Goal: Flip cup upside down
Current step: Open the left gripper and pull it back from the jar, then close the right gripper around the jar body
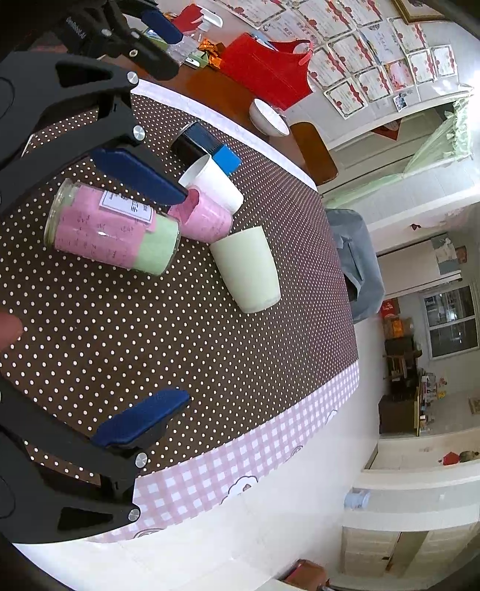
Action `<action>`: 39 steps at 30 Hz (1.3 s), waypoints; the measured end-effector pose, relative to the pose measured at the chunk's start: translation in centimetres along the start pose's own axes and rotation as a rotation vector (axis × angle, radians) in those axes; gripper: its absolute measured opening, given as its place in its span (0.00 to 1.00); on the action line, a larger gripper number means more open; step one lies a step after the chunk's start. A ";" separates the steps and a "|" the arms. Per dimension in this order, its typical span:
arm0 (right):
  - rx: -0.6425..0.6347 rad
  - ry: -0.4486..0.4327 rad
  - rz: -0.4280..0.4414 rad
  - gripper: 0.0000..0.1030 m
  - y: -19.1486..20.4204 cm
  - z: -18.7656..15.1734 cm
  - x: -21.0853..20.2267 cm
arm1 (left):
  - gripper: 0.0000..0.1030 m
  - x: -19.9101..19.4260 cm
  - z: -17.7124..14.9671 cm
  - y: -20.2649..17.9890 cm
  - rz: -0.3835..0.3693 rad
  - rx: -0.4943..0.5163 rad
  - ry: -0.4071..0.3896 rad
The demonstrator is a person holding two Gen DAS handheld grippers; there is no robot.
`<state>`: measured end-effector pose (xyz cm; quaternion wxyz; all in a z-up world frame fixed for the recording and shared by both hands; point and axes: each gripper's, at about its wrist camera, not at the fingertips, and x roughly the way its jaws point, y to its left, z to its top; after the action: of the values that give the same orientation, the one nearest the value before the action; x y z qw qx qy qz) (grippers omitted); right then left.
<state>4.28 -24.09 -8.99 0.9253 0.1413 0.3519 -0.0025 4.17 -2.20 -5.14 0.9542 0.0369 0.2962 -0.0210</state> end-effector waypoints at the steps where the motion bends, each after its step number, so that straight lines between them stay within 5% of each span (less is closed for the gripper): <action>1: 0.002 0.005 0.006 0.95 0.1 0.0 0.0 | 0.96 -0.2 0.0 0.1 0.002 -0.004 -0.003; 17: -0.018 0.139 0.077 0.95 2.4 -0.4 2.0 | 0.96 -2.1 0.1 3.1 0.042 -0.046 -0.079; 39: 0.101 0.470 0.155 0.94 3.2 -2.3 11.1 | 0.96 0.9 -1.9 6.1 0.066 -0.047 -0.013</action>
<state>11.51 -19.33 -17.00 0.8072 0.2106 0.5451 0.0838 4.21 3.98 -6.79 0.9569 0.0242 0.2891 0.0172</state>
